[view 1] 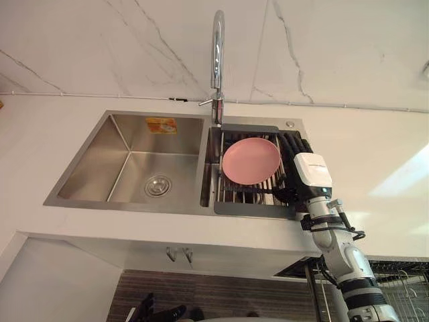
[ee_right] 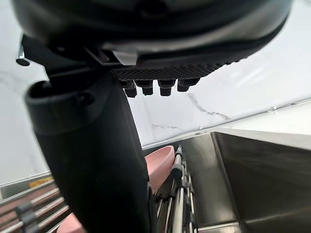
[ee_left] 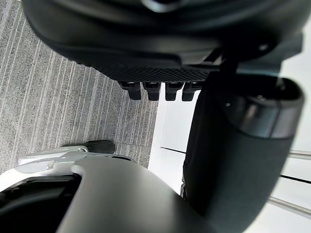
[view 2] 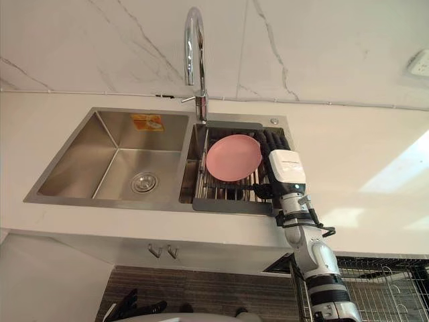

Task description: Walk over to the sink, pick up the cup, carry it to the dishwasher, place the cup inside the dishwasher, then close the dishwasher door

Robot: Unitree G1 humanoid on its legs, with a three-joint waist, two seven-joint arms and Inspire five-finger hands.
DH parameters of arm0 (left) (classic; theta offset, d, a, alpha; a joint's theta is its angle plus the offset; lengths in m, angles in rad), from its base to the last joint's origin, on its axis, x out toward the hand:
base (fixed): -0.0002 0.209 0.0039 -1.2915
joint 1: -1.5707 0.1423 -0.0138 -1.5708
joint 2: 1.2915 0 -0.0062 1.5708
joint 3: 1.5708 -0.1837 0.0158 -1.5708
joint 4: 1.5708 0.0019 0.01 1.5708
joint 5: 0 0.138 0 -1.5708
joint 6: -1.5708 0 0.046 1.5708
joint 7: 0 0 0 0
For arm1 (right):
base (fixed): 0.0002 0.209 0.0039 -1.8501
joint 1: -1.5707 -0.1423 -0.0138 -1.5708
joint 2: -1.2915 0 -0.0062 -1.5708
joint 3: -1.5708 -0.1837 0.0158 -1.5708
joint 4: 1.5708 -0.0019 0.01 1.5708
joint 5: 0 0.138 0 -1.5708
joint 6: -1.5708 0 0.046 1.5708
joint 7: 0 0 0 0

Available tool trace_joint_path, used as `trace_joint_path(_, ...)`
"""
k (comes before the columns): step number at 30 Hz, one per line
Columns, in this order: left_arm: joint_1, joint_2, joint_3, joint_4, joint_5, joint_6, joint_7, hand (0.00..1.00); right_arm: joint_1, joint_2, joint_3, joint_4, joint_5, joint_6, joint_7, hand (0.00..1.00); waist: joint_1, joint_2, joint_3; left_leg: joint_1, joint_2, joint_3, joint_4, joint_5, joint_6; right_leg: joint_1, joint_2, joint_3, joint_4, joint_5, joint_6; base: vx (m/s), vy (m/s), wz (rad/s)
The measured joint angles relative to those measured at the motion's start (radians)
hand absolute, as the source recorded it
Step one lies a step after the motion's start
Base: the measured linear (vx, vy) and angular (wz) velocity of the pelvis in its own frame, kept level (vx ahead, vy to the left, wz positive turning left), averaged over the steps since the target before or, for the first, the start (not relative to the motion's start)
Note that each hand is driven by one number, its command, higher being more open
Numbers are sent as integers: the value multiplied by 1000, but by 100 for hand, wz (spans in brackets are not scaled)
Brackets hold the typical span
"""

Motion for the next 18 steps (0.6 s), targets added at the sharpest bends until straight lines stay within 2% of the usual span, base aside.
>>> trace_joint_path(12,0,-1,-1,-17,0,2,-9,100,-46,-1,34,65,-22,37,-32,100,15,4,13,-4,-4,-14,0,9,5,5,-2,-15,-2,2,1,-2,-4,3)
trace_joint_path(18,0,-1,-1,-30,-1,3,-11,100,-91,-1,34,87,-22,78,-33,100,19,3,31,-4,-5,-20,0,13,5,7,-3,-21,0,4,1,-7,-4,2)
